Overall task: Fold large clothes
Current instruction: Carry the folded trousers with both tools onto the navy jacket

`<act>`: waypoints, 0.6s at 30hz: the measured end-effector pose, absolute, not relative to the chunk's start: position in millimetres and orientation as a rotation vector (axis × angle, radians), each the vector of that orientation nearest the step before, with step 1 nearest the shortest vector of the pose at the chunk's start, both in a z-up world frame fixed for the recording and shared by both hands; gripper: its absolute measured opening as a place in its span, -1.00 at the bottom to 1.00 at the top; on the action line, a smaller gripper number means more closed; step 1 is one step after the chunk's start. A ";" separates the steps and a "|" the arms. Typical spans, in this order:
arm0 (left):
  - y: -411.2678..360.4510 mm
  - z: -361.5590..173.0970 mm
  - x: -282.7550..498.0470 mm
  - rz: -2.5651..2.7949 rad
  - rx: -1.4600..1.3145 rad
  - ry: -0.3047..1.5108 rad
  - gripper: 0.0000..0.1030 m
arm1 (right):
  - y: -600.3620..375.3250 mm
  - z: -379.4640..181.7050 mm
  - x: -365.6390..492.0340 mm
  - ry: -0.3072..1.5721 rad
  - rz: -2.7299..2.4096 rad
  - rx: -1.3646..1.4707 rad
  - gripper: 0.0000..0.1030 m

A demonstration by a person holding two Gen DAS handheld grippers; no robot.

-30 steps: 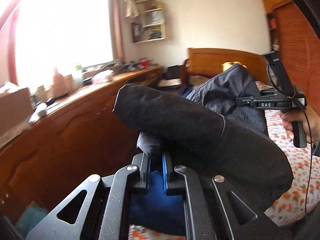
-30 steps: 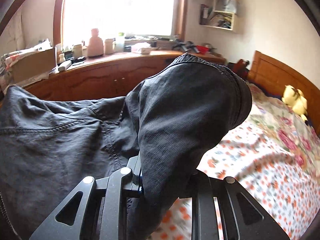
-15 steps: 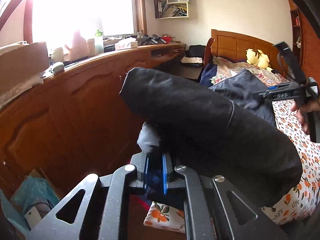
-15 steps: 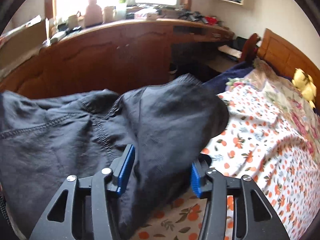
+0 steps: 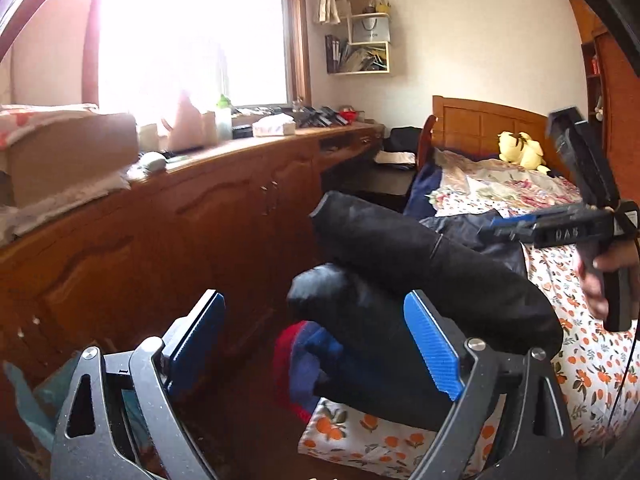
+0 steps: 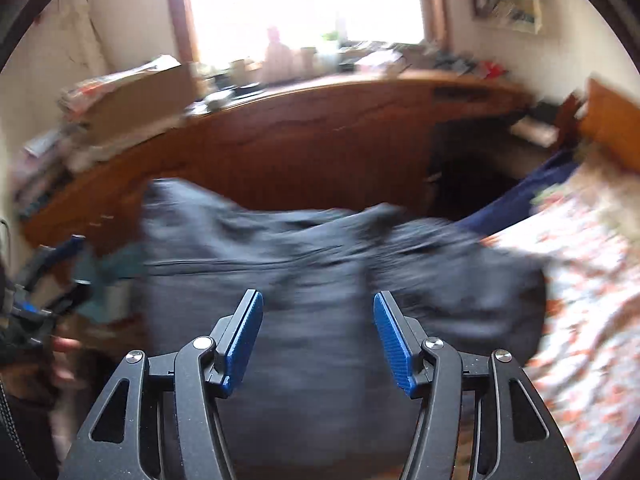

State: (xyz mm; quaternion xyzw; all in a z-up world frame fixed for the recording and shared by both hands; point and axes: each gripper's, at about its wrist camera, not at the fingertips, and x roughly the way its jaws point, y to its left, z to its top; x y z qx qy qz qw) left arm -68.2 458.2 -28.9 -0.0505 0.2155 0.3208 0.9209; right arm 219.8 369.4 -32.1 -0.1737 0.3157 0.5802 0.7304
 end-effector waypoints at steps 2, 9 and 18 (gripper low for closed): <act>458.9 -25.1 -72.6 0.671 -0.103 0.435 0.78 | 384.5 -45.1 202.6 0.708 1.289 -0.441 0.16; 461.7 -22.4 -72.3 0.677 -0.119 0.436 0.78 | 421.8 -108.2 167.3 0.728 1.247 -0.631 0.15; 440.7 -30.4 -57.9 0.646 -0.112 0.448 0.78 | 382.1 -88.0 161.4 0.607 1.209 -0.522 0.16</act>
